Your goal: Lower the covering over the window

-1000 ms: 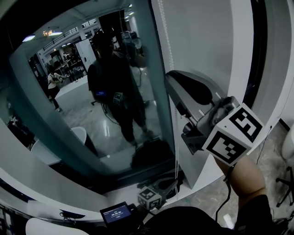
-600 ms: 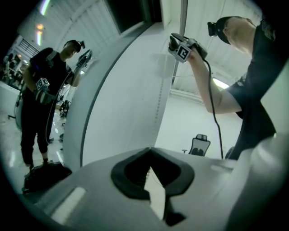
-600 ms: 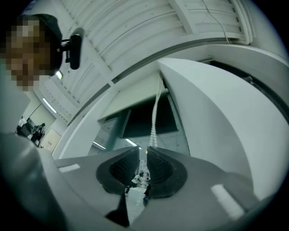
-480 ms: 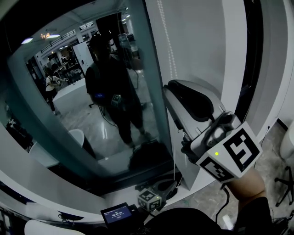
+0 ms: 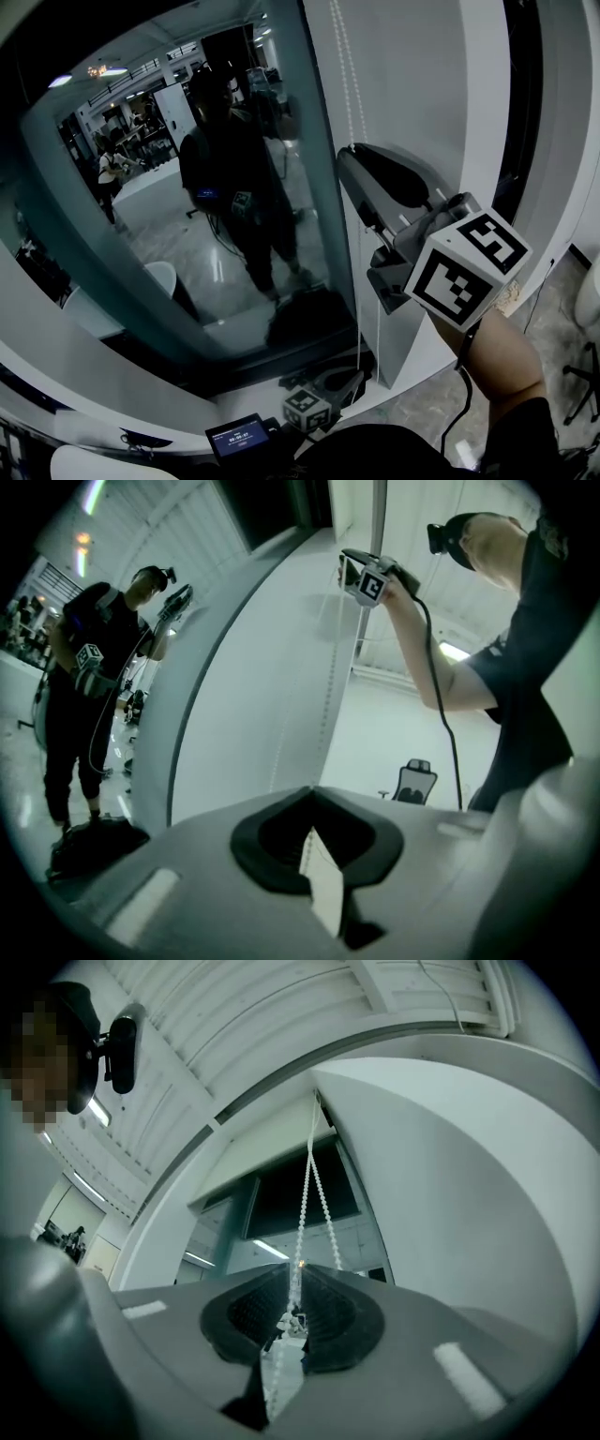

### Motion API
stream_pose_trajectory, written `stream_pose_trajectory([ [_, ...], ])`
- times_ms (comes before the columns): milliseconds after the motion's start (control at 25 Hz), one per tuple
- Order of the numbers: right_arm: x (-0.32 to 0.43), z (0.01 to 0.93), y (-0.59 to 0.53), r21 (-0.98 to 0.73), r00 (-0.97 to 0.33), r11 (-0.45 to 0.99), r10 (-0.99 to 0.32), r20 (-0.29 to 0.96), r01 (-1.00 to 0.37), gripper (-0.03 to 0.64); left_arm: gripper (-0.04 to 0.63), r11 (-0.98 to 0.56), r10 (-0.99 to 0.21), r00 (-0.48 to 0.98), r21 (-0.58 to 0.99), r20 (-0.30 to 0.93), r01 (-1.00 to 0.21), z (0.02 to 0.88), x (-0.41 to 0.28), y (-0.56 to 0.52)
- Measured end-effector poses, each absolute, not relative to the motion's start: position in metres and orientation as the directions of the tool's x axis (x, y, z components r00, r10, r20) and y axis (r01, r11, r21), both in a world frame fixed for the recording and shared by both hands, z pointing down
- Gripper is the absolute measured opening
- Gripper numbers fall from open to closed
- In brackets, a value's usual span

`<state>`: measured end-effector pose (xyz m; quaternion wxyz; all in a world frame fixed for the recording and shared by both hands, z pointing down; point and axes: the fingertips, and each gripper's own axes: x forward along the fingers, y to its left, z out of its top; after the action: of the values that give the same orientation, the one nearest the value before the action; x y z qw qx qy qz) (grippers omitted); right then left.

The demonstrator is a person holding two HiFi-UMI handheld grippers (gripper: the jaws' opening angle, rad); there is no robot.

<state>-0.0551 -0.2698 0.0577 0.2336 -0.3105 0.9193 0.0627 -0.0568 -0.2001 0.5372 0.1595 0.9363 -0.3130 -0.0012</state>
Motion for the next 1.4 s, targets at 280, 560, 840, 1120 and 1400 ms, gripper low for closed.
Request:
stream_pose_trajectory([
  [280, -0.052, 0.068, -0.246, 0.254, -0.675, 0.675, -0.482, -0.559, -0.693, 0.017, 0.008, -0.710, -0.648, 0.756, 0.283, 0.095, -0.645, 0.548, -0.071, -0.208],
  [560, -0.063, 0.226, -0.273, 0.305, -0.730, 0.663, -0.621, -0.285, -0.683, 0.015, 0.080, -0.517, -0.839, 0.544, 0.291, 0.015, -0.805, 0.507, -0.154, -0.223],
  [840, -0.059, 0.388, -0.283, 0.287, -0.711, 0.671, -0.701, -0.056, -0.684, 0.015, 0.069, -0.683, -0.731, 0.659, 0.174, -0.179, -0.710, 0.395, -0.102, -0.252],
  [1120, -0.061, 0.509, -0.254, 0.223, -0.718, 0.742, -0.669, 0.191, -0.632, 0.015, 0.132, -0.764, -0.627, 0.689, 0.110, -0.364, -0.636, 0.302, -0.042, -0.272],
  [1400, -0.048, 0.522, -0.240, 0.102, -0.724, 0.747, -0.662, 0.192, -0.656, 0.015, 0.114, -0.803, -0.551, 0.653, 0.117, -0.519, -0.584, 0.248, -0.033, -0.270],
])
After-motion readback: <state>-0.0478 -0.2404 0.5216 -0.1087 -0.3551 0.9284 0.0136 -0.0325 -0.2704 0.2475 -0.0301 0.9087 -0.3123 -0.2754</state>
